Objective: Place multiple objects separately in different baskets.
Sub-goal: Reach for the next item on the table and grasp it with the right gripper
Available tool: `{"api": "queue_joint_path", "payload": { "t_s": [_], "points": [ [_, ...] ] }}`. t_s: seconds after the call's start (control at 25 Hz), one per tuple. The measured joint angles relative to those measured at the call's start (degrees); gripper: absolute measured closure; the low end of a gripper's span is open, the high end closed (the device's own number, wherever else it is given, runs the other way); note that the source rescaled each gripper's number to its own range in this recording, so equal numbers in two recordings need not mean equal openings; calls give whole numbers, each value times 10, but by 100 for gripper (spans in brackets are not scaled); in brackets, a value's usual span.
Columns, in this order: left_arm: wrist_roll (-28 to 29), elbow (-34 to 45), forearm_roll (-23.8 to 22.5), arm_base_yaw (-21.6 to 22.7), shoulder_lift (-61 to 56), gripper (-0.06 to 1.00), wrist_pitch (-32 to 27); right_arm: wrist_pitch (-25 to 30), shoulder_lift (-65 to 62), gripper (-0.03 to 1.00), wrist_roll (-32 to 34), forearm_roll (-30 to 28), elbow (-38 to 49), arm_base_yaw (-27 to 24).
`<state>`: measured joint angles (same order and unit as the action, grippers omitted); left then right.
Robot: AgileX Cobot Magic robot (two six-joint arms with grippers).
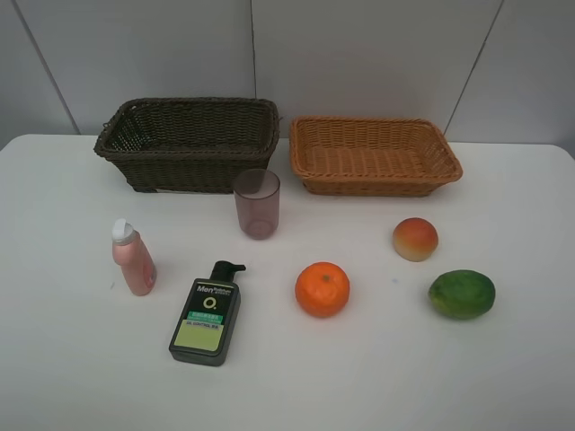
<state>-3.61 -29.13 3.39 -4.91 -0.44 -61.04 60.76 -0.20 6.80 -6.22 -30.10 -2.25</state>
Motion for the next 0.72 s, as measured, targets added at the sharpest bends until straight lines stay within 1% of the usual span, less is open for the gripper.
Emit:
{"api": "queue_joint_path", "payload": {
  "t_s": [0.72],
  "points": [
    [0, 0, 0, 0, 0, -6, 0, 0, 0, 22, 0, 0, 0, 0]
  ]
}}
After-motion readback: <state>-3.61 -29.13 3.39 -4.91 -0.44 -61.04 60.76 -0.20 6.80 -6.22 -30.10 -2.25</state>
